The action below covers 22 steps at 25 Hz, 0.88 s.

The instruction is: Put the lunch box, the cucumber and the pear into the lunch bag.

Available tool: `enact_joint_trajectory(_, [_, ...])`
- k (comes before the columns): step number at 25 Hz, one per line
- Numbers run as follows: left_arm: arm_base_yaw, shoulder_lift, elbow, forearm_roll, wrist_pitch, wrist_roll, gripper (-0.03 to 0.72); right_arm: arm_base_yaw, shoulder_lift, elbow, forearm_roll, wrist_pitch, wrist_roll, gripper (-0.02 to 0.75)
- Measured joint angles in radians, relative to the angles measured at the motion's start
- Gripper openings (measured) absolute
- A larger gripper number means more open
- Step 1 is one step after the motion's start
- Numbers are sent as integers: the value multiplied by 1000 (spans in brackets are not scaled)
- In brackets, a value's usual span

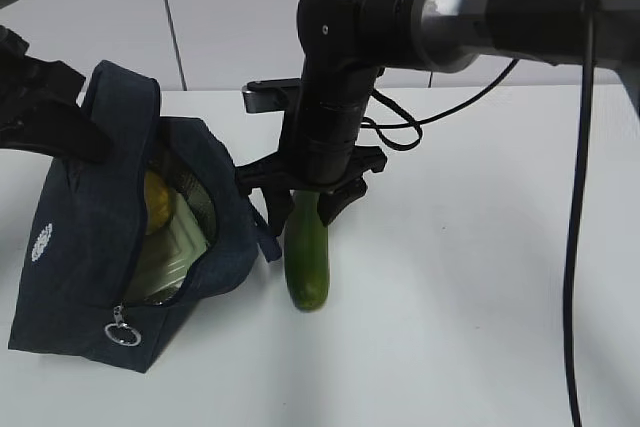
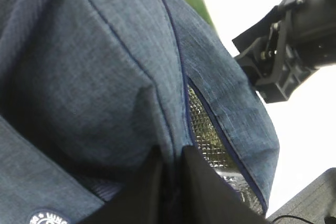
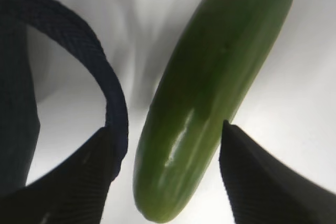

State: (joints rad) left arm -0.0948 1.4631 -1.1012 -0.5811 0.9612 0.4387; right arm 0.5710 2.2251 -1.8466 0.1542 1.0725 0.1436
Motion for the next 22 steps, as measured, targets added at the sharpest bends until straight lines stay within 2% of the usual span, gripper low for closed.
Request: enact_joint_trajectory(22, [0,0,0,-14,-2,6,17,0,108,-16,-23,13,68,496])
